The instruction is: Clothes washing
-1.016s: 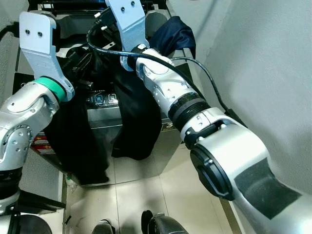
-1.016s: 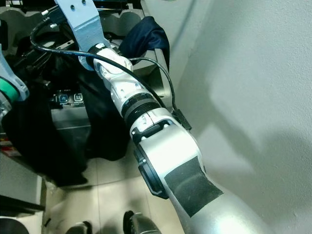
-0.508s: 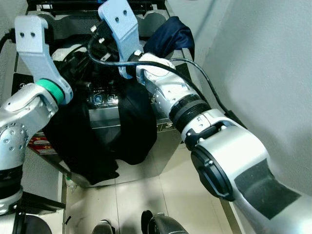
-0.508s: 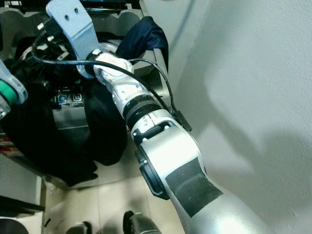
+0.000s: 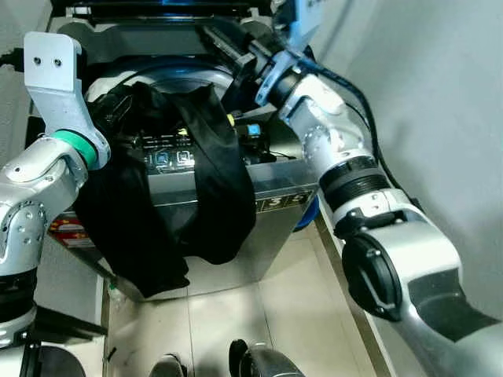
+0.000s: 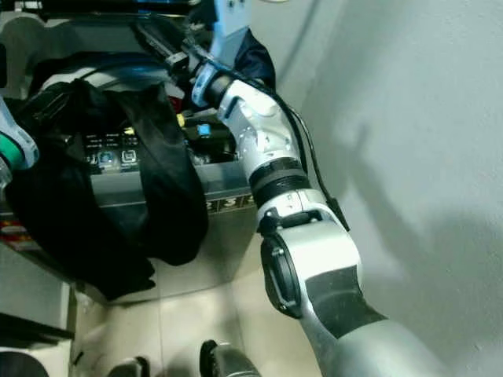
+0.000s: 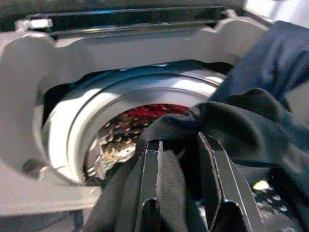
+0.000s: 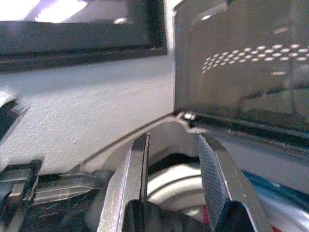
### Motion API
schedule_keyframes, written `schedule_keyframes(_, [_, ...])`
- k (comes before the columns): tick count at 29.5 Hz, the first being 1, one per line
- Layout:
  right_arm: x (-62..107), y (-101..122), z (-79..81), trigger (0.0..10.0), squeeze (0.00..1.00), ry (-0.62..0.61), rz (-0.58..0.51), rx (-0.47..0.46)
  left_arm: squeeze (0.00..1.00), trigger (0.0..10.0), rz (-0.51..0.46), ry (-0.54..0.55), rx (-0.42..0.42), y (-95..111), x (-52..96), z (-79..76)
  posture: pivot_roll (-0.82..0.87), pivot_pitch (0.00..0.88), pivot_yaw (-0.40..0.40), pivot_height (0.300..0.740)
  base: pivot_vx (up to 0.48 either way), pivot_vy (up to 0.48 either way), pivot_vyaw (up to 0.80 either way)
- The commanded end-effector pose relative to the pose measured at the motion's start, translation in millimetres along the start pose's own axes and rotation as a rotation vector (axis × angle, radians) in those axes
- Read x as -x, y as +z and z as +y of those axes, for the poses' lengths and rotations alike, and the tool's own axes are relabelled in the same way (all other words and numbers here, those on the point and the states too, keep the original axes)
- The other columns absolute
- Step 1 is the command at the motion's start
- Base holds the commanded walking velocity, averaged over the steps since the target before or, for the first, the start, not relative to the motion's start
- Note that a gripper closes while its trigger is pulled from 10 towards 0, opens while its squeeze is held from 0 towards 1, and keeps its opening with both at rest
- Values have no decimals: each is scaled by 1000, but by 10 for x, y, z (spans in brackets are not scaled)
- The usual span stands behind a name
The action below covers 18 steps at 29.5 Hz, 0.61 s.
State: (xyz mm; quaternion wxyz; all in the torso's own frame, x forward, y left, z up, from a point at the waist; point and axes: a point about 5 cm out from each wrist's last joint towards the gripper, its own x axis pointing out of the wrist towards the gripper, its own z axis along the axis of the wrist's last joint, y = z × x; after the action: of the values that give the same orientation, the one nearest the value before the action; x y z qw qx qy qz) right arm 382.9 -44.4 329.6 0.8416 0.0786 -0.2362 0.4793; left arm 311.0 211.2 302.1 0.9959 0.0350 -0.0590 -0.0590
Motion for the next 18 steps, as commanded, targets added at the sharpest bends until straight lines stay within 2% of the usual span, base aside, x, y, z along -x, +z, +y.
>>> schedule_keyframes(1, [188, 7, -69, 10000, 0, 26, 21, 1, 0, 10000, -2, 20, -32, 9, 0, 43, 100, 167, -28, 740, 0, 0, 0])
schedule_keyframes(3, [337, -7, -88, 10000, 0, 88, 67, 15, 0, 10000, -3, 30, -39, 13, 0, 65, 99, 171, -28, 740, 0, 0, 0])
schedule_keyframes(7, [439, -30, -70, 10000, 0, 160, 117, 27, 0, 10000, -3, 35, -43, 18, 5, 80, 100, 172, -28, 740, 0, 0, 0])
schedule_keyframes(9, [543, -71, -17, 10000, 0, 236, 175, 43, 0, 10000, -5, 39, -46, 24, 6, 93, 101, 174, -28, 740, 0, 0, 0])
schedule_keyframes(14, [638, -216, 56, 10000, 0, 282, 259, 94, 0, 10000, -4, 48, -49, 19, 9, 114, 101, 175, -29, 740, 0, 0, 0])
schedule_keyframes(18, [691, -352, 197, 10000, 0, 318, 312, 142, 0, 10000, -1, 48, -48, 5, 9, 110, 103, 177, -28, 740, 0, 0, 0])
